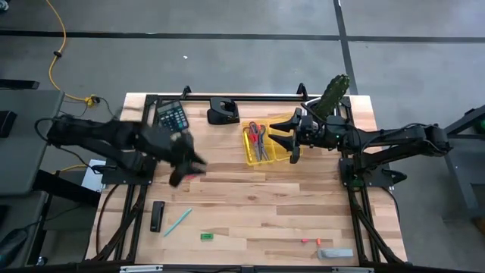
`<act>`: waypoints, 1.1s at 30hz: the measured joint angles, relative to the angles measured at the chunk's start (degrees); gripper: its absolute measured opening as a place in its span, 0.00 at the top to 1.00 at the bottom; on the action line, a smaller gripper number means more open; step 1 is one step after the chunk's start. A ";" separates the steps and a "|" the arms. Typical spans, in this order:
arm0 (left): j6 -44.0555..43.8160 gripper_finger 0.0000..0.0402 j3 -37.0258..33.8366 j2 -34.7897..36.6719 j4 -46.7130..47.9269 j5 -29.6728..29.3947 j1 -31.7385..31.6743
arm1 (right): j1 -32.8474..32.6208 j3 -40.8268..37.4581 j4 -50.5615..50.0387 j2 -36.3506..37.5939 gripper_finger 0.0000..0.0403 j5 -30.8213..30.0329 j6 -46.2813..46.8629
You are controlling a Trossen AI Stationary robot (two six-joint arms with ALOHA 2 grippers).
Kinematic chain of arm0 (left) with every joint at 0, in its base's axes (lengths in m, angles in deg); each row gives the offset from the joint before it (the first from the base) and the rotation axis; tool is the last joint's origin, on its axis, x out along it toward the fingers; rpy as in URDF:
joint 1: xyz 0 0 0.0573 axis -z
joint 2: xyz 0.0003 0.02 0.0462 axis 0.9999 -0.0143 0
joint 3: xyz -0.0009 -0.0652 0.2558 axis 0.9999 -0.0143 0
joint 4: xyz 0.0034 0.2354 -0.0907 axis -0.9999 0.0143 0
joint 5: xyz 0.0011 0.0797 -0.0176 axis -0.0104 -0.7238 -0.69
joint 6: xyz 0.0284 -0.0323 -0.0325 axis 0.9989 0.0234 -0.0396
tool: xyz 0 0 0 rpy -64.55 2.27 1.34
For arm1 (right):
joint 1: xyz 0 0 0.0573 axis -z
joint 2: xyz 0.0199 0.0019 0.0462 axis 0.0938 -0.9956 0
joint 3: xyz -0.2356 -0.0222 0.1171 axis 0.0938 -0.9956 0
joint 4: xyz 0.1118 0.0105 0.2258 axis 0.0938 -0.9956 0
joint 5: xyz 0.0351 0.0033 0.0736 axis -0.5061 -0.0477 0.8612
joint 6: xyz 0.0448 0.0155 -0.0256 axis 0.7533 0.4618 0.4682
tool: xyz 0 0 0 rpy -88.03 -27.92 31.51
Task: Pack school essentials
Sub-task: Put the light blue ballpen into the yellow supply box
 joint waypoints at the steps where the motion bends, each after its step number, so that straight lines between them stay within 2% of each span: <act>1: -2.14 0.56 0.00 -1.32 3.68 0.06 2.26 | 0.00 0.00 -0.11 0.00 0.59 0.00 0.00; 7: -19.40 0.51 -0.04 -12.02 23.18 -2.92 15.14 | 0.00 0.00 -1.72 0.00 0.59 0.00 0.00; 10: -28.02 0.51 -0.04 -18.11 25.95 -3.48 20.04 | 0.00 0.00 -2.54 0.00 0.59 0.00 0.00; 16: -34.39 0.51 -0.04 -29.20 23.42 -2.74 25.70 | 0.00 0.00 -2.85 0.00 0.59 0.00 0.00; 22: -36.15 0.51 -0.04 -38.01 20.98 4.65 27.12 | 0.01 0.00 -3.73 0.00 0.59 0.00 0.00; 26: -38.17 0.51 -0.04 -40.83 16.21 5.45 28.09 | 0.02 0.00 -5.32 -0.02 0.59 -0.02 0.02; 33: -42.99 0.51 -0.04 -41.11 15.51 4.96 28.51 | 0.01 0.00 -6.25 0.00 0.59 -0.02 0.02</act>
